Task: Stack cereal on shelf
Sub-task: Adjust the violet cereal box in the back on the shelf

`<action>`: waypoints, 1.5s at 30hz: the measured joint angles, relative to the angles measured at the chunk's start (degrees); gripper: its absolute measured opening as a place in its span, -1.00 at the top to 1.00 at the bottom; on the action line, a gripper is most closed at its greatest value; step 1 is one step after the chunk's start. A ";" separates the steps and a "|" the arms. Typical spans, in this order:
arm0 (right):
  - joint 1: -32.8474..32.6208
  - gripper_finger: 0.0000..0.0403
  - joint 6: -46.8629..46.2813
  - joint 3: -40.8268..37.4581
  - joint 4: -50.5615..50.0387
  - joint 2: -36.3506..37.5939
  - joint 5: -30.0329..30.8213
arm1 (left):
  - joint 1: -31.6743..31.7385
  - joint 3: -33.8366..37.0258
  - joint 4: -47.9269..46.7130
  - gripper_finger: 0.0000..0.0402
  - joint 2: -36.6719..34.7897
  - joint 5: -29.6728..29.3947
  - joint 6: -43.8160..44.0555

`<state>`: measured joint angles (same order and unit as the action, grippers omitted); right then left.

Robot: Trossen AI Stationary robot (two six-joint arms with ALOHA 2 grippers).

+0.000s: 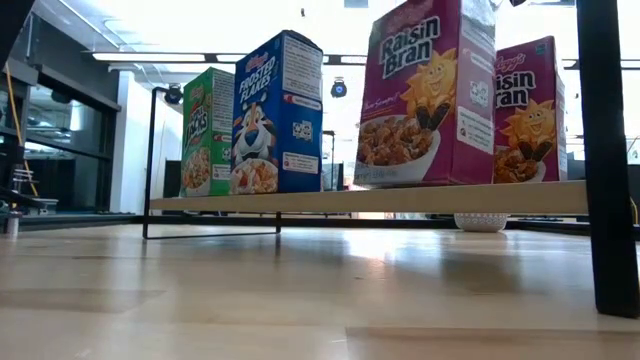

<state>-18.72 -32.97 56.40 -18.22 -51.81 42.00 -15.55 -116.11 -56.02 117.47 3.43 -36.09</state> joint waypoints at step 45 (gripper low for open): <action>16.59 0.97 -19.39 0.00 -37.46 -12.77 -58.59 | 7.95 71.95 66.35 1.00 -60.38 -23.49 56.59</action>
<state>-2.13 -52.36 56.40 -55.68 -64.58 -16.60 -7.60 -44.16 10.33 57.09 -20.05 20.50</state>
